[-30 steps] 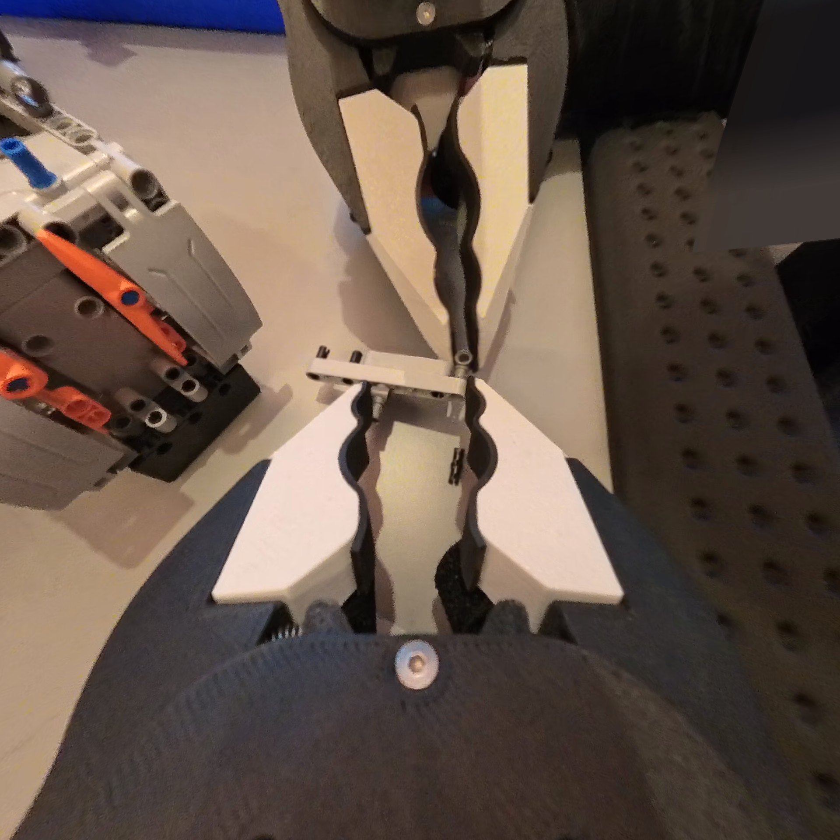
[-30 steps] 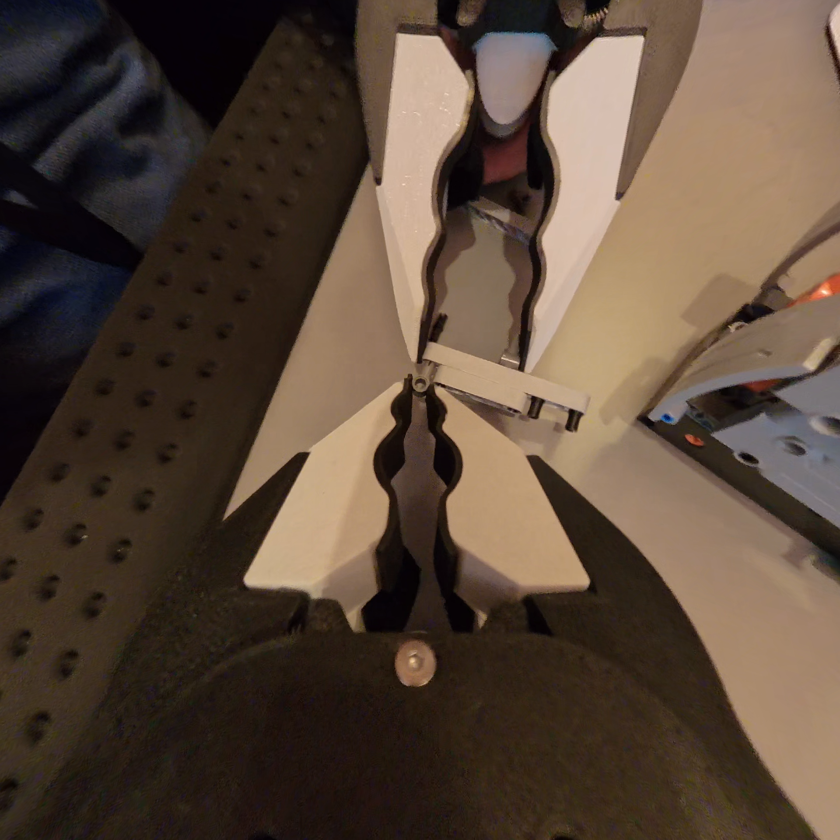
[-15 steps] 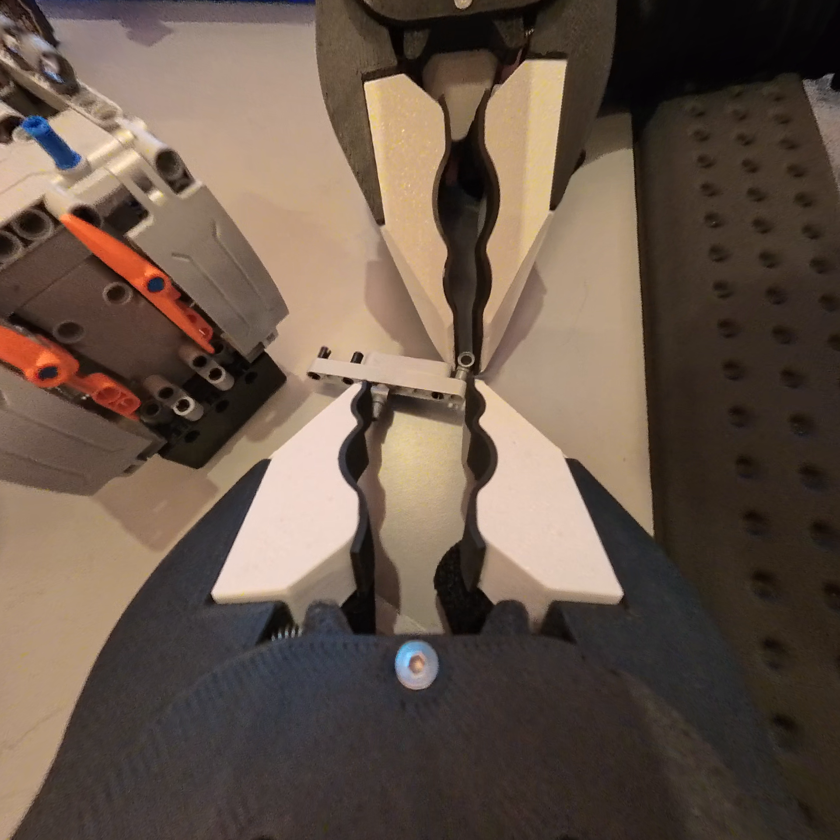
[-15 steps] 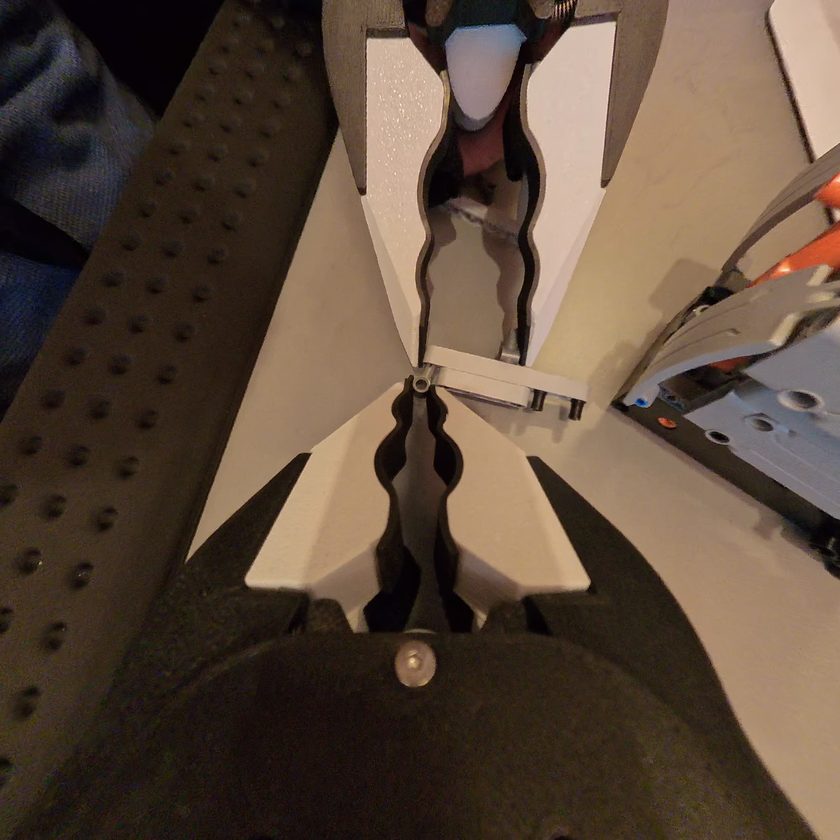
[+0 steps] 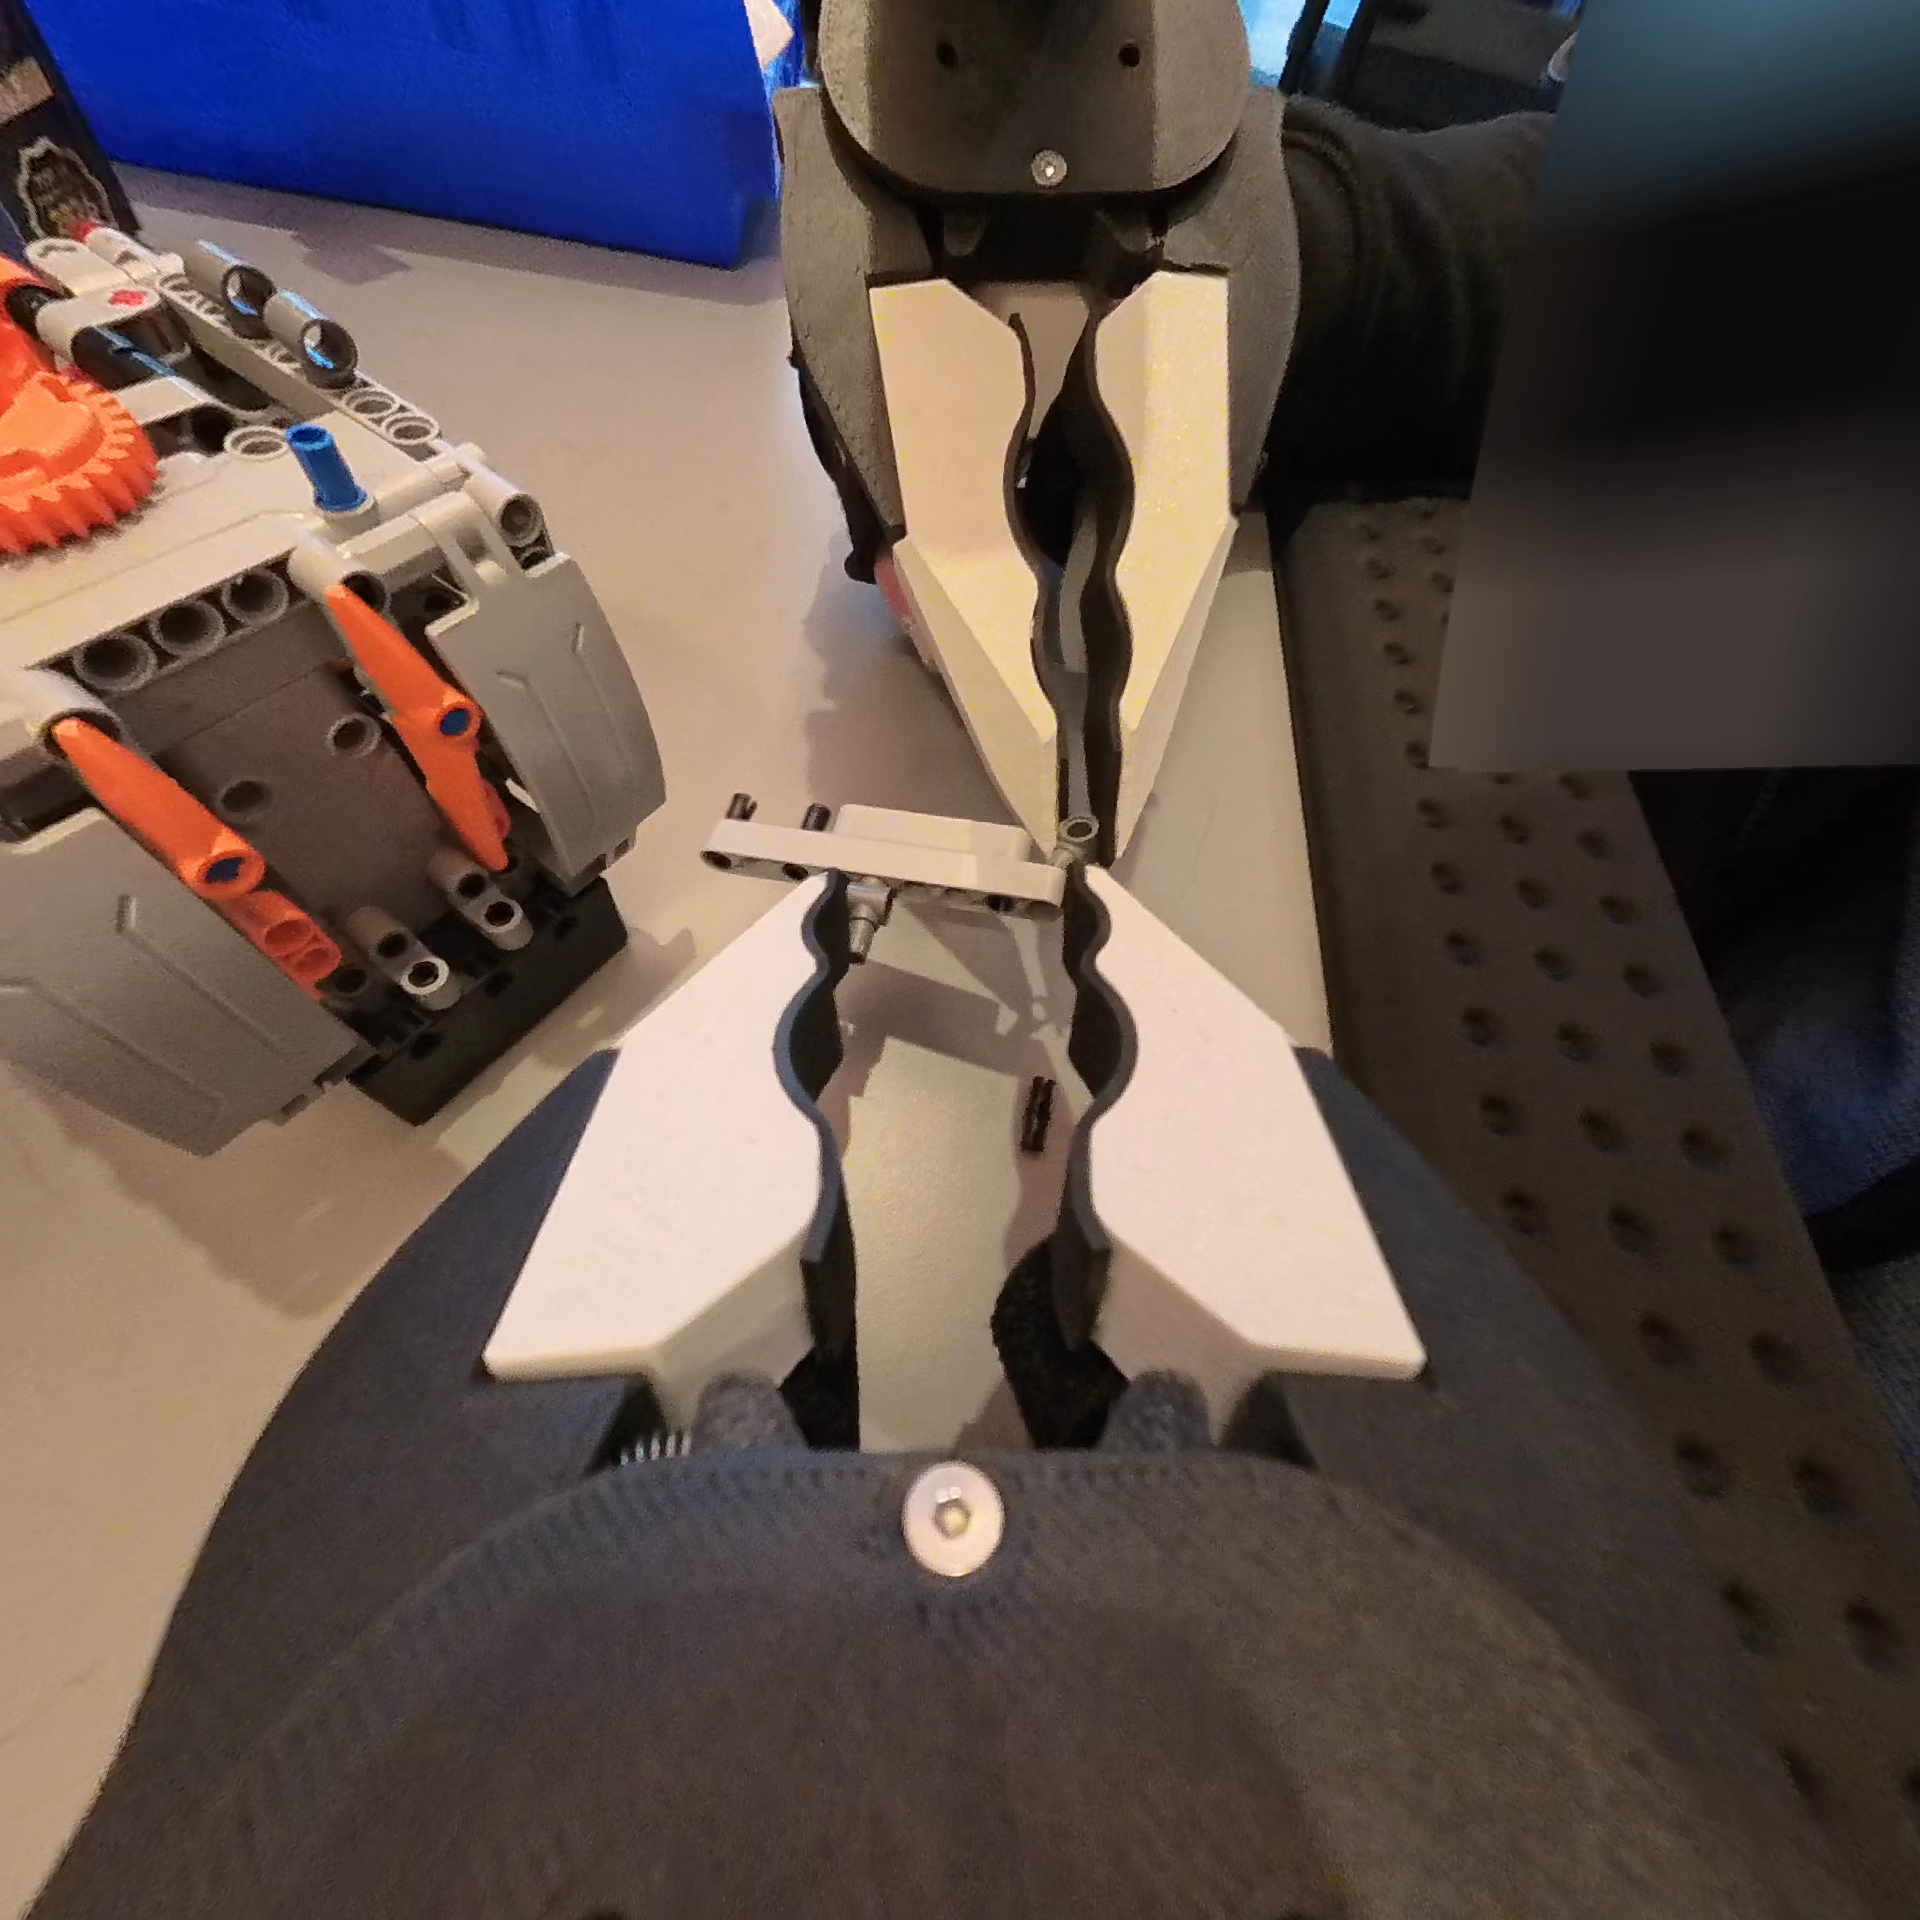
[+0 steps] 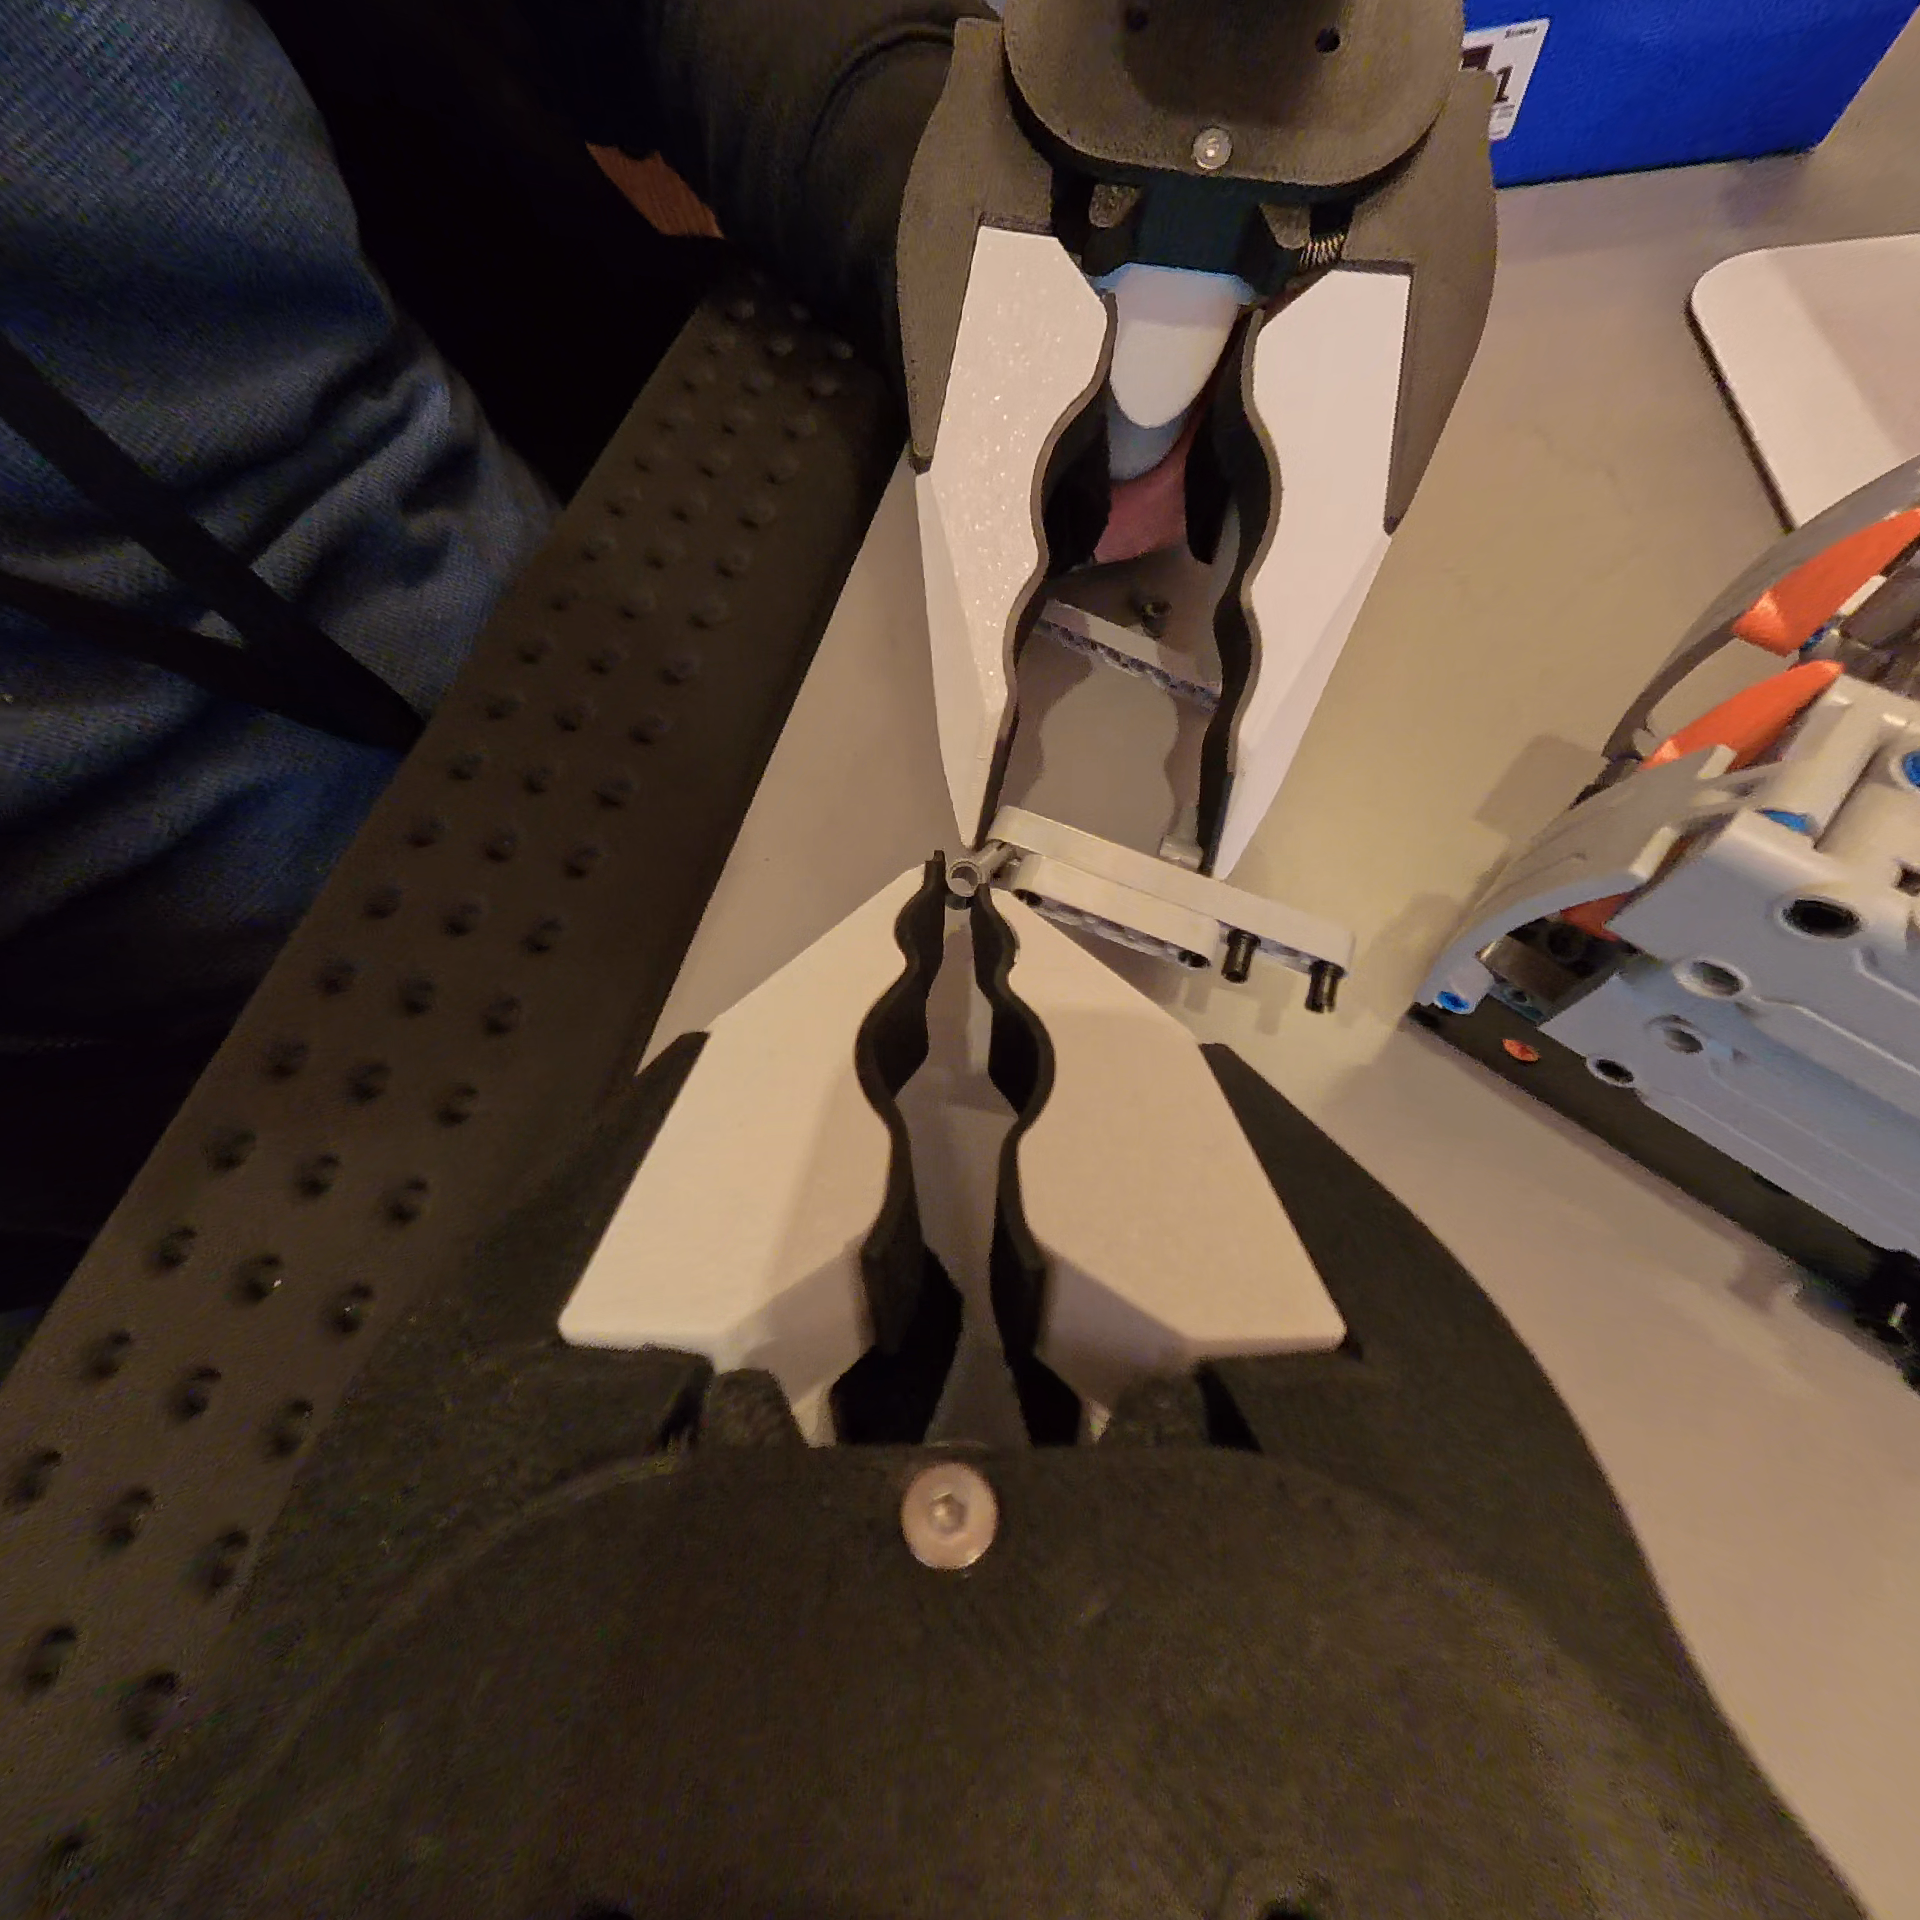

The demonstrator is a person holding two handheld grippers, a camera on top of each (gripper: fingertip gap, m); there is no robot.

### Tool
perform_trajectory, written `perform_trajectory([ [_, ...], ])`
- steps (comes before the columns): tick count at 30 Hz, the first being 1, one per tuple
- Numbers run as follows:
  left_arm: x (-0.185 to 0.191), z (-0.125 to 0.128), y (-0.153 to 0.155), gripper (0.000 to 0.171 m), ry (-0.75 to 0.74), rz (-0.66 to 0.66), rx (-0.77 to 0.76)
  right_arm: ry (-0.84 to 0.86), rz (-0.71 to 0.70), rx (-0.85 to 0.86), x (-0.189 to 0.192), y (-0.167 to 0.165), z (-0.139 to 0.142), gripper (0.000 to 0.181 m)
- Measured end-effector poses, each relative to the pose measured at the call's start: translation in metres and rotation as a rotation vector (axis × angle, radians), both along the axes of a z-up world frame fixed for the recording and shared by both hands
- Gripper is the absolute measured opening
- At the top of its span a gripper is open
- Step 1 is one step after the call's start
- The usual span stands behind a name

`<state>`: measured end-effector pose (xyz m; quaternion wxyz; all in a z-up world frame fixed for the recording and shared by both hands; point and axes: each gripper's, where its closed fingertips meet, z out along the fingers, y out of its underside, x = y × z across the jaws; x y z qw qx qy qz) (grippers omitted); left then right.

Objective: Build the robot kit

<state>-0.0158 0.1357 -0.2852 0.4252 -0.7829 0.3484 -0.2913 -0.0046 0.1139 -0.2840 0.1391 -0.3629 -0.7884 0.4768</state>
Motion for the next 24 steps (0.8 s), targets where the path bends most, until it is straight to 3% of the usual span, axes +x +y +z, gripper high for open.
perform_trajectory([
  [15,-0.002,-0.010,0.005,0.040,0.003,0.018,-0.051,-0.054,-0.075,0.076,-0.001,0.010,-0.009,0.003],
  [24,-0.005,-0.040,0.005,0.040,0.250,0.029,-0.060,-0.161,-0.048,0.154,0.008,0.010,-0.034,0.003],
])
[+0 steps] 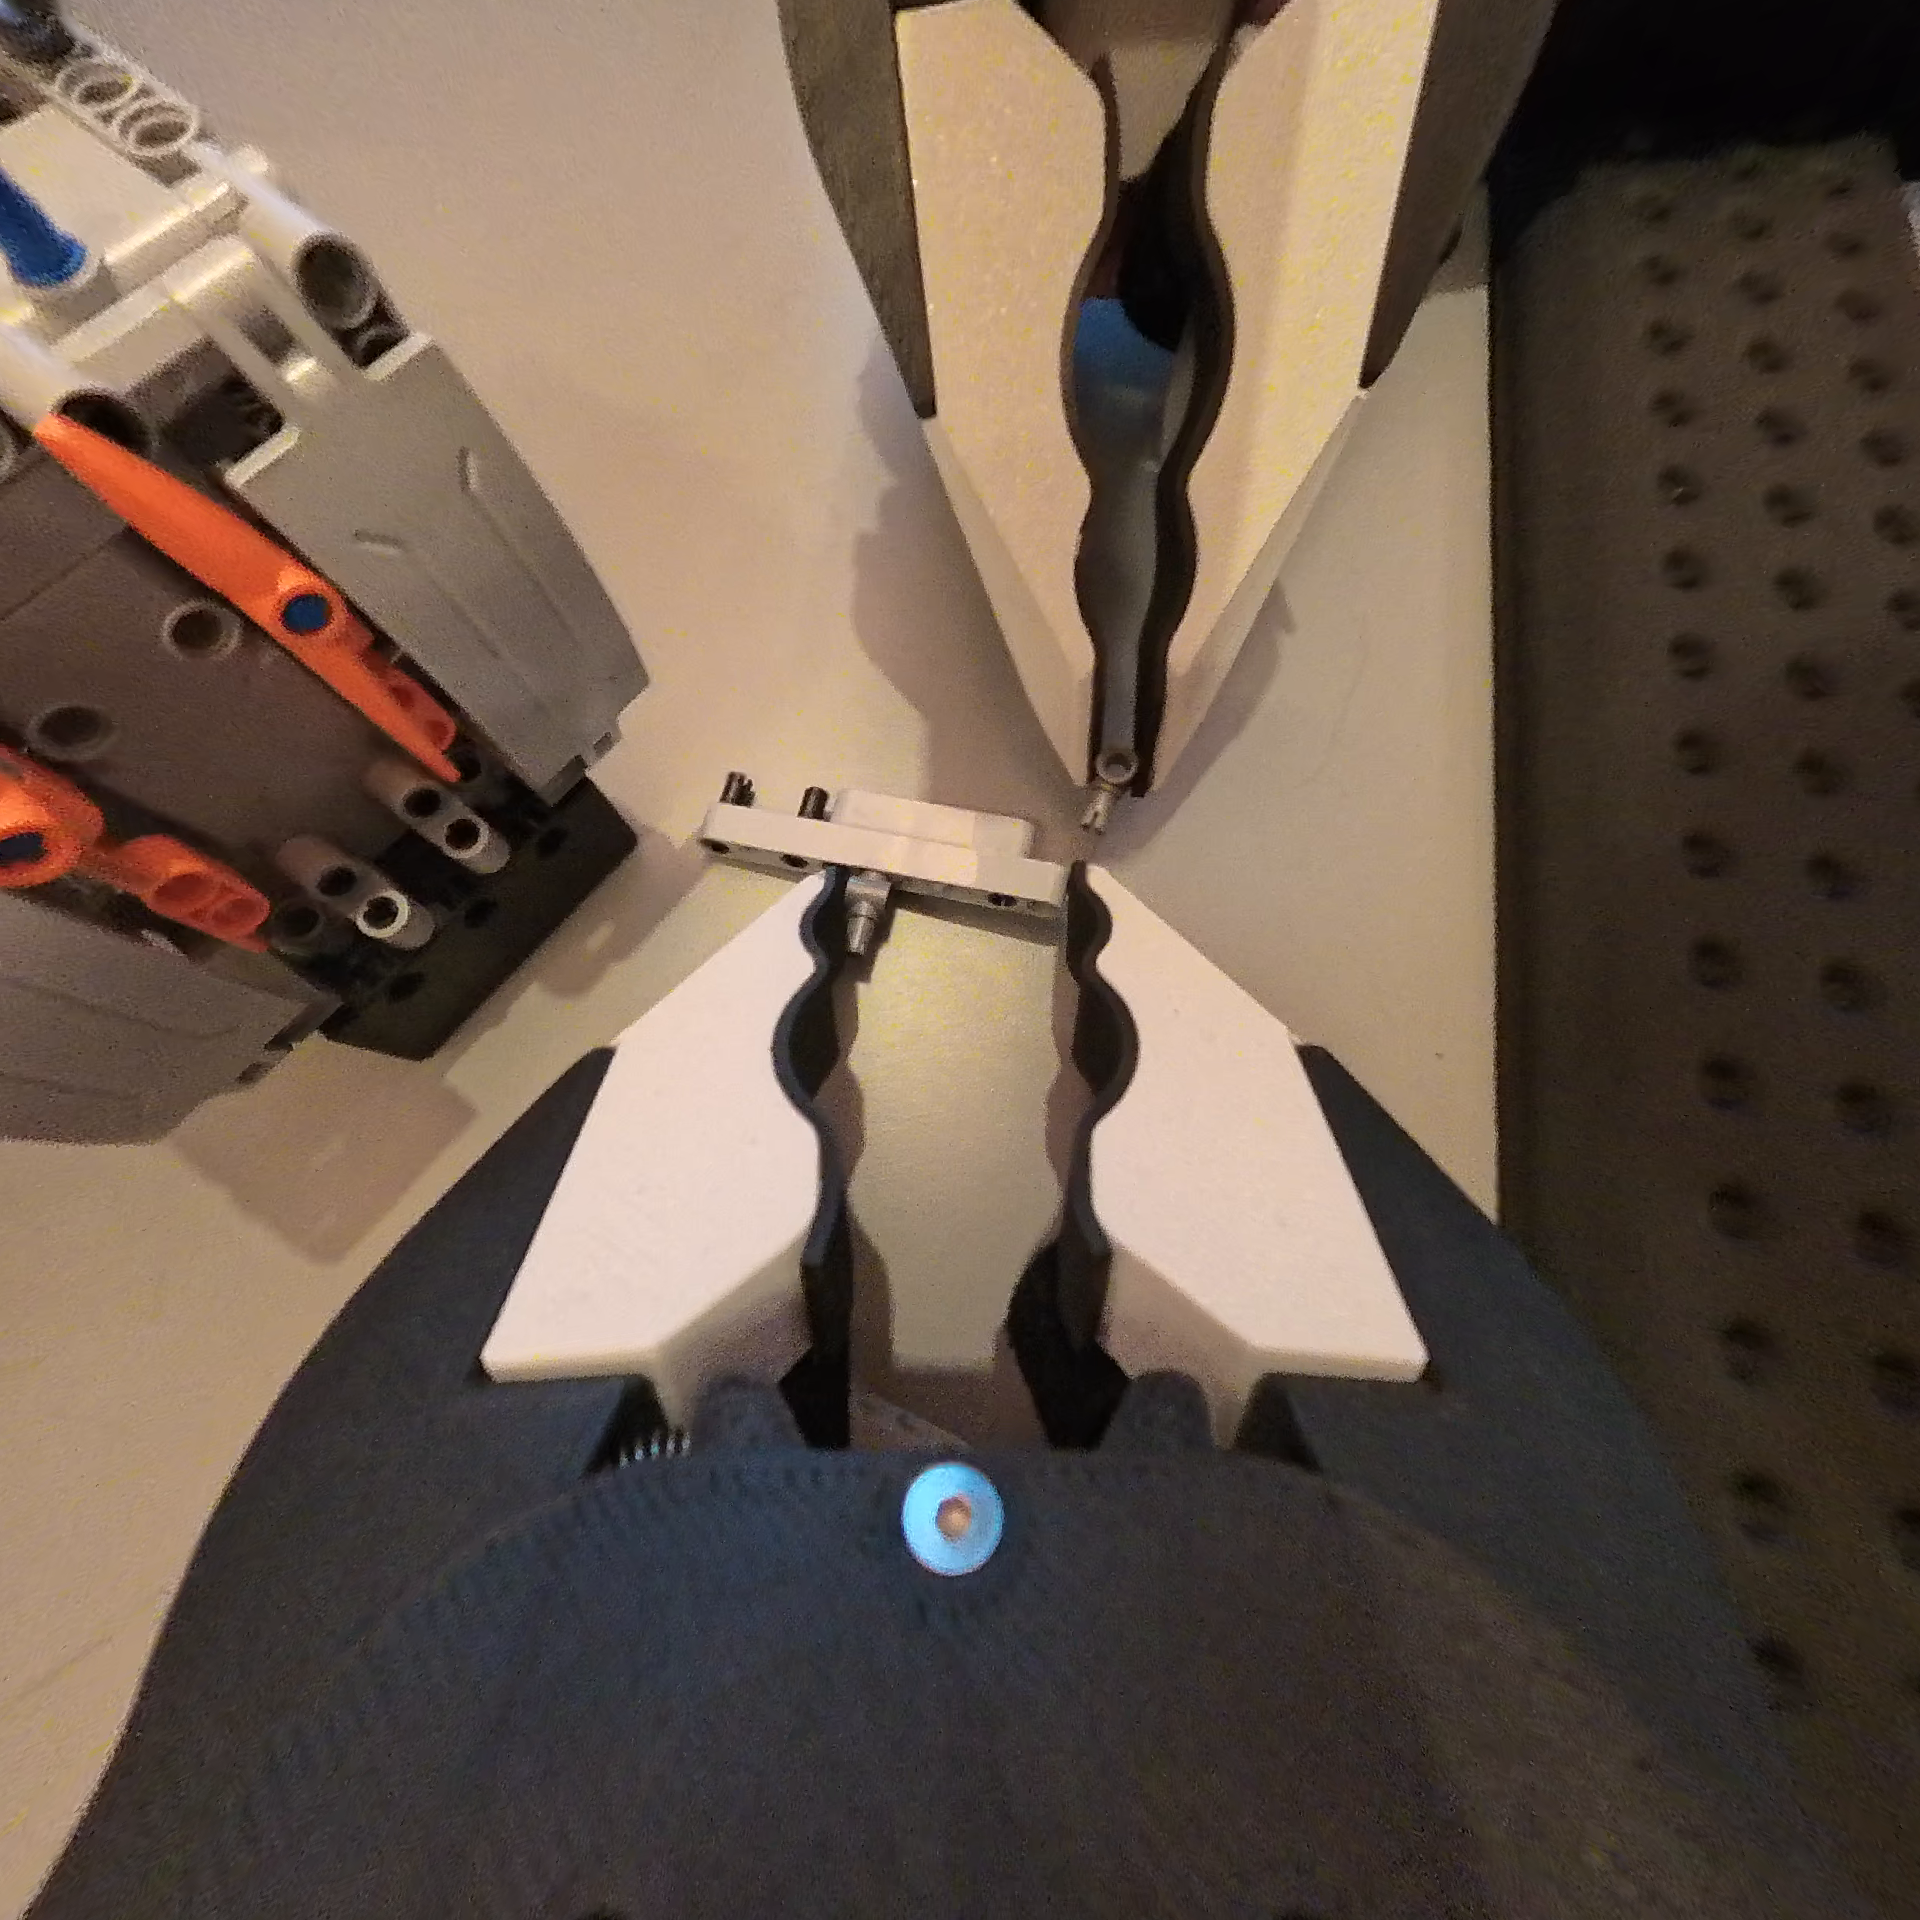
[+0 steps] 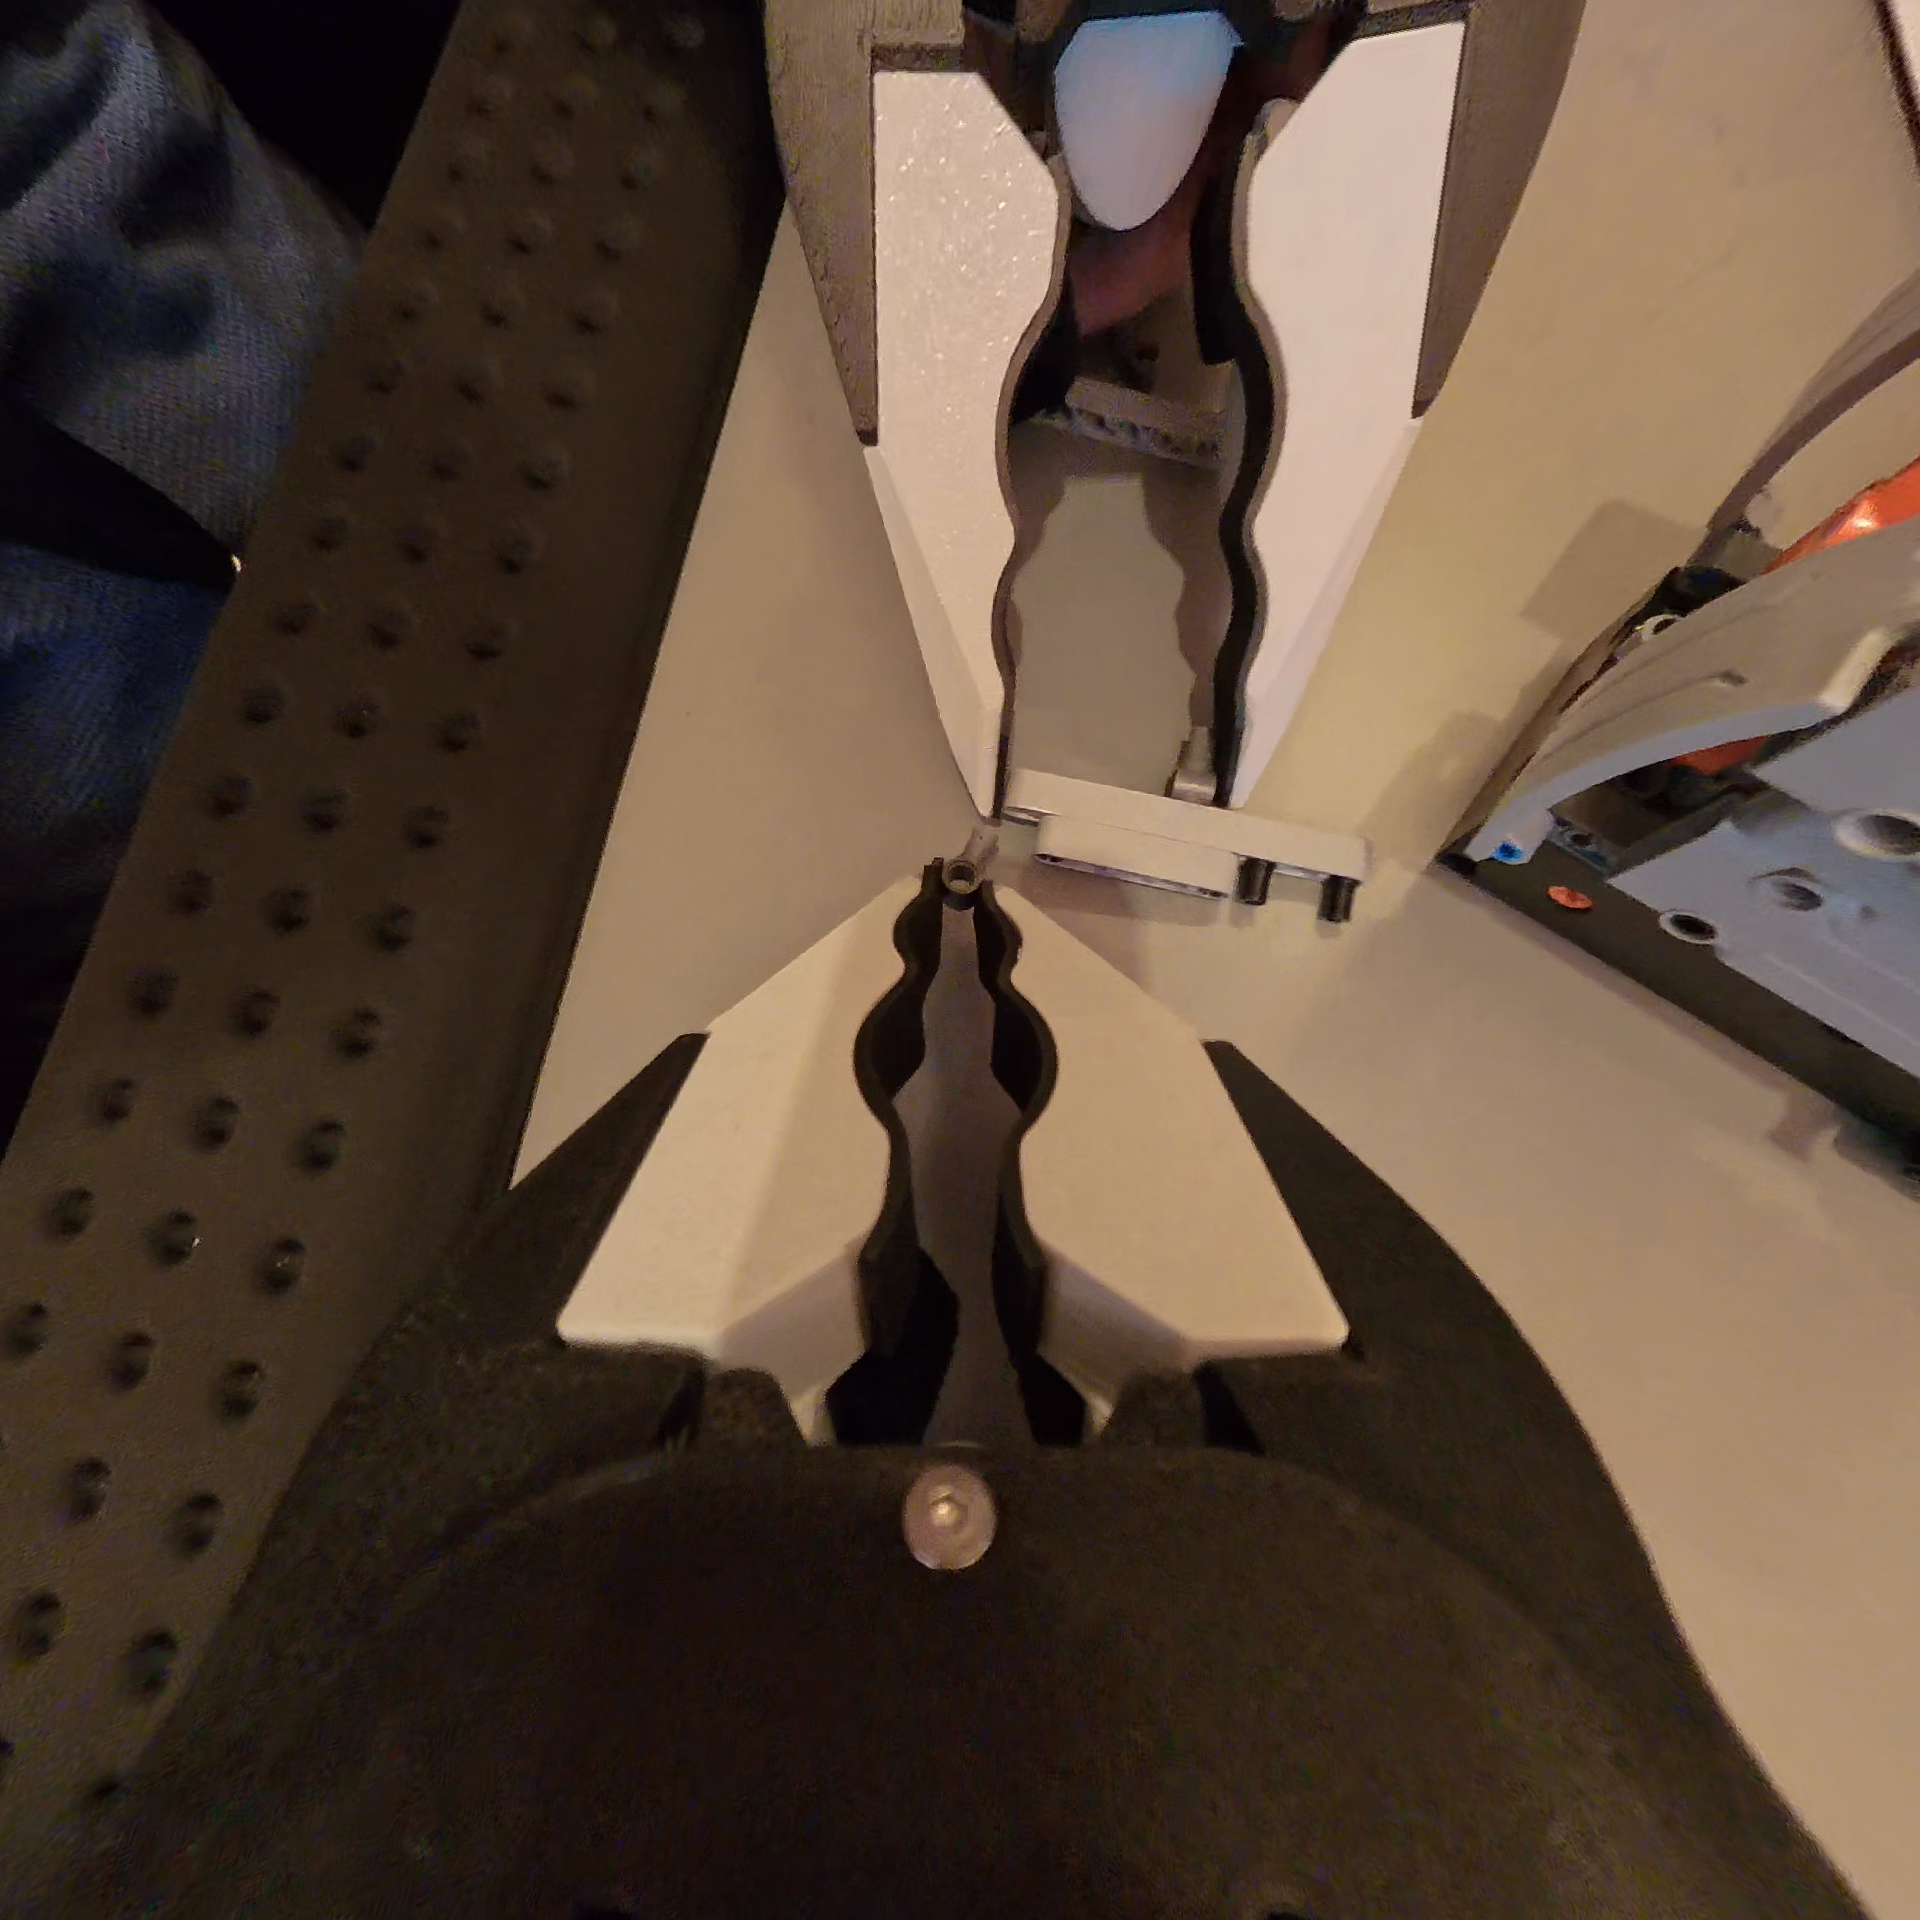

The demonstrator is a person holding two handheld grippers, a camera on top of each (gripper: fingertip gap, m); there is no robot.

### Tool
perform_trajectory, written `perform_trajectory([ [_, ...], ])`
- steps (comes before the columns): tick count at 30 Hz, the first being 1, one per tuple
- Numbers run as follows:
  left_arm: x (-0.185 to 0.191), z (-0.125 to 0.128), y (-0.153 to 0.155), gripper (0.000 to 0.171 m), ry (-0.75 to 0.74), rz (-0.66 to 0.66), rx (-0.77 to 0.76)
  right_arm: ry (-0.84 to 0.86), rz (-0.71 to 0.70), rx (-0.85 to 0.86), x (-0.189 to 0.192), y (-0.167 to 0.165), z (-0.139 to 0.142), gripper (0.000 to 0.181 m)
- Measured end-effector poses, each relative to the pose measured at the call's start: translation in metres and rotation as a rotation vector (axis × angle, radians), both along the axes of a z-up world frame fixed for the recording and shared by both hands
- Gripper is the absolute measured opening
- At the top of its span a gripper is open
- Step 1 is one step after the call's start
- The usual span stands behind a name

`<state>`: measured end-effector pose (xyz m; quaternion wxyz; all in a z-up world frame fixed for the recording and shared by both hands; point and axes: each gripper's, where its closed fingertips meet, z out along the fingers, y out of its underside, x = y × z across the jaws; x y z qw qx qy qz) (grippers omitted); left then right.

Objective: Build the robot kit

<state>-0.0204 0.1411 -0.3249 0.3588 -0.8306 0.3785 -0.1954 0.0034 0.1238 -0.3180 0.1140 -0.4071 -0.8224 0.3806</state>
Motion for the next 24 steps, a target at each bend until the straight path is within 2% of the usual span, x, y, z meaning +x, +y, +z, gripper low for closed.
perform_trajectory([
  [3,-0.004,-0.006,0.000,0.051,0.096,0.003,0.022,0.015,-0.015,0.009,-0.002,0.003,0.003,0.003],
  [6,-0.002,0.004,-0.001,0.053,0.117,-0.008,0.075,0.044,-0.019,0.014,-0.003,0.003,0.009,0.003],
  [10,0.017,0.027,-0.011,0.018,0.098,-0.093,0.199,0.079,-0.026,0.037,-0.005,0.004,0.014,0.004],
  [12,0.022,0.028,-0.013,0.008,0.123,-0.104,0.214,0.092,-0.012,0.047,-0.004,0.002,0.016,0.004],
  [18,0.023,0.024,-0.013,0.003,0.118,-0.100,0.190,0.134,0.004,0.052,-0.004,-0.002,0.024,0.004],
  [24,0.020,0.034,-0.010,0.002,0.080,-0.070,0.213,0.169,-0.049,-0.003,-0.009,0.003,0.035,0.005],
])
